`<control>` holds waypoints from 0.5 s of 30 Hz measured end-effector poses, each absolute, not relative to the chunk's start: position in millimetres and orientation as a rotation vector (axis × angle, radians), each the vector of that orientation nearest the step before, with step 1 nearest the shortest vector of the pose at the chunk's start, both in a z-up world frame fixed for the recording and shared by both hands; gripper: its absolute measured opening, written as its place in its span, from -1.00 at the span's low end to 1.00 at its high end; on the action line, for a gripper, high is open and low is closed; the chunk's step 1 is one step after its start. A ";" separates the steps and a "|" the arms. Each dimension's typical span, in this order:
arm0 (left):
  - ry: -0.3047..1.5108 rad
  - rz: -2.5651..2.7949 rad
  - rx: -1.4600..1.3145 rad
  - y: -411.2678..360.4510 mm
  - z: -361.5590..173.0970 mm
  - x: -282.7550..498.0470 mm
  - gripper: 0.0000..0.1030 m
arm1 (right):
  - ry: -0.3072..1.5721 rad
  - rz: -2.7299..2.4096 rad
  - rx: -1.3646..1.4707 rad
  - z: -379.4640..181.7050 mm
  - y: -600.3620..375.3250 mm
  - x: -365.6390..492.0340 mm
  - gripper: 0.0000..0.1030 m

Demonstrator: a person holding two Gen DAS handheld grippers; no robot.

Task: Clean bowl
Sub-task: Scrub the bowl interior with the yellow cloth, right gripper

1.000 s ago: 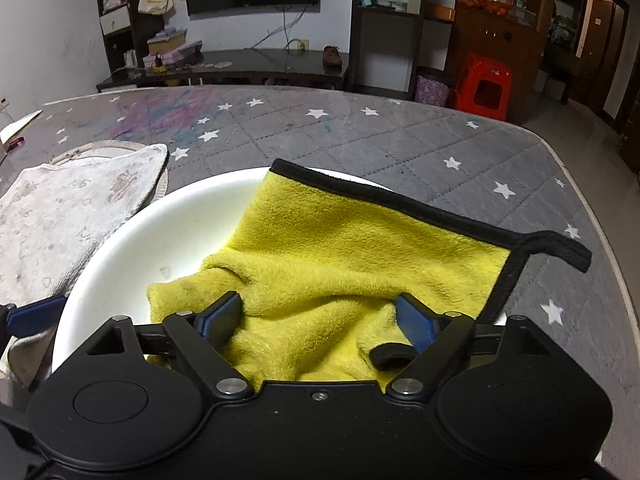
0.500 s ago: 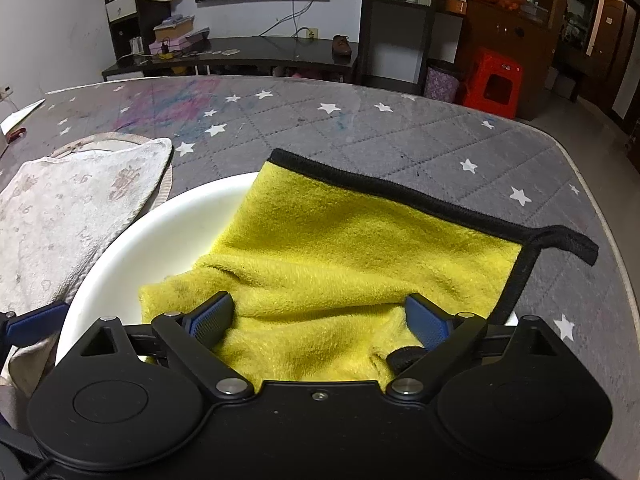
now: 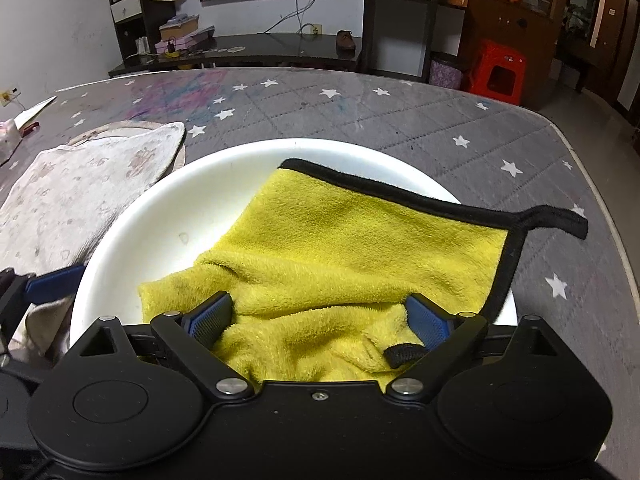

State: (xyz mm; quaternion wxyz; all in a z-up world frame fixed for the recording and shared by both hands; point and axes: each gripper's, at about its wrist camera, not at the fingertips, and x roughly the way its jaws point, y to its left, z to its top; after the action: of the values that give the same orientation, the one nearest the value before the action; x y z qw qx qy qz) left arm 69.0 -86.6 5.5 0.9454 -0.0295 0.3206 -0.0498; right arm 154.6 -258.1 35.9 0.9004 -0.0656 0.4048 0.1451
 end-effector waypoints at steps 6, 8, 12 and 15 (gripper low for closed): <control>0.653 -0.101 -0.062 -85.9 6.0 69.0 1.00 | 0.845 0.302 -0.135 35.8 -259.2 152.2 0.84; 0.653 -0.101 -0.062 -85.8 6.0 68.9 1.00 | 0.847 0.303 -0.135 35.8 -259.6 151.4 0.84; 0.653 -0.101 -0.062 -85.8 6.0 68.7 1.00 | 0.852 0.304 -0.135 35.8 -260.3 149.8 0.84; 0.653 -0.101 -0.061 -85.7 6.1 68.6 1.00 | 0.856 0.305 -0.135 35.8 -260.9 148.6 0.84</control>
State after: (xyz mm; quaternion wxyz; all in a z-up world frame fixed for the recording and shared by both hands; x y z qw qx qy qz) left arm 68.6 -85.7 6.1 0.9455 -0.0300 0.3206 -0.0495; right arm 148.6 -260.9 35.8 0.8963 -0.0651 0.4131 0.1474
